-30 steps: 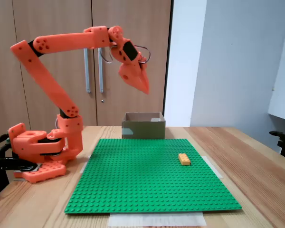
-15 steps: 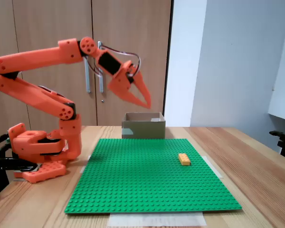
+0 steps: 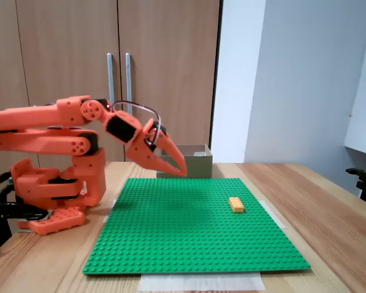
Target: Pick the red lego block and put it in the box.
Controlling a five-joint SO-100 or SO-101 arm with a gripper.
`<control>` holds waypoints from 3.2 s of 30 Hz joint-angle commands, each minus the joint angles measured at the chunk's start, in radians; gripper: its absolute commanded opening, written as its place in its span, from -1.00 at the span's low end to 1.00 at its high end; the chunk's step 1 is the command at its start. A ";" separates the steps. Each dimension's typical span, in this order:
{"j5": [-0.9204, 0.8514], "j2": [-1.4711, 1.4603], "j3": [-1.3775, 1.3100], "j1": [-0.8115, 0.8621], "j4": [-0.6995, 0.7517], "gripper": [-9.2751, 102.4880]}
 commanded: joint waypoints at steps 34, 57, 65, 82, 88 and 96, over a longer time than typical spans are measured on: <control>-0.078 0.155 0.175 0.038 0.091 -0.85; -0.083 0.155 0.175 0.035 0.091 -0.85; -0.083 0.155 0.175 0.035 0.091 -0.85; -0.083 0.155 0.175 0.035 0.091 -0.85; -0.083 0.155 0.175 0.035 0.091 -0.85; -0.083 0.155 0.175 0.035 0.091 -0.85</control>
